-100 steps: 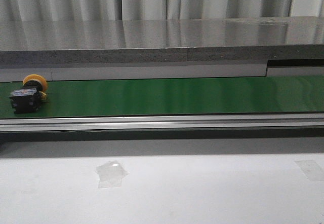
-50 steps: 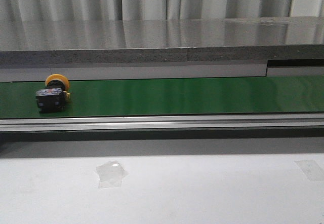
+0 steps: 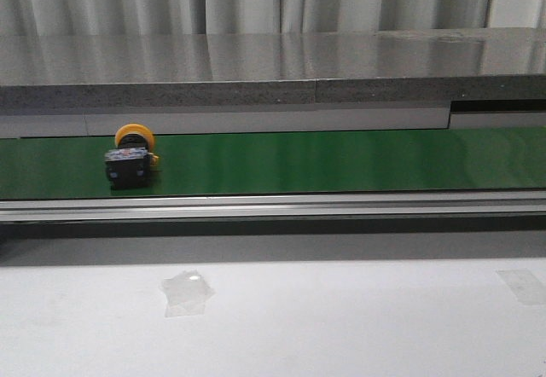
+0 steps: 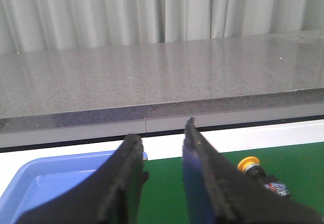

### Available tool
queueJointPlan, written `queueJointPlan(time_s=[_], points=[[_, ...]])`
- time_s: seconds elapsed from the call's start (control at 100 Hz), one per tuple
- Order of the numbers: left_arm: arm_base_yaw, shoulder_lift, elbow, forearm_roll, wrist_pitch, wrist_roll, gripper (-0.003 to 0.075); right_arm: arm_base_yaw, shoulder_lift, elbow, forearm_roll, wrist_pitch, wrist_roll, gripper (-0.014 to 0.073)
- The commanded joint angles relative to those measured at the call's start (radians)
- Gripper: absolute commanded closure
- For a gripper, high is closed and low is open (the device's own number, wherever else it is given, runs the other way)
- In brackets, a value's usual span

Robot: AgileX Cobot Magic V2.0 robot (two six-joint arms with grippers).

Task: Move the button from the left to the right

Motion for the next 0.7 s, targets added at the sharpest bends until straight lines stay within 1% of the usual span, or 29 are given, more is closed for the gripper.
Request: queueJointPlan(time_s=[0.0,0.04,0.06,0.31,0.54,0.69], points=[[-0.009,0.006,-0.028,-0.015,-0.079,-0.003,0.0689,0.001,-0.019,-0.014,-0.01,-0.083,0.001,0.0659],[-0.009,0.006,-0.028,-0.015,-0.079,-0.003,0.0733,0.001,-0.019,-0.014,-0.01,-0.083,0.001,0.0659],[-0.009,0.006,-0.028,-0.015,-0.079,-0.003,0.0741,0.001,-0.019,-0.014,-0.01,-0.083,0.001,0.0659],[-0.009,0.006,-0.028,-0.015,-0.079,-0.003,0.074,0.001,-0.019,-0.014,-0.01,-0.086,0.001,0.0659],[-0.009,0.006,-0.028,-0.015,-0.079,-0.003,0.074,0.001,-0.019,-0.02,-0.002,-0.173,0.001,0.0659],[-0.009,0.006,-0.028,-0.015,-0.079,-0.003,0.074,0.001,-0.011,-0.082,0.027,-0.147,0.001,0.0659]])
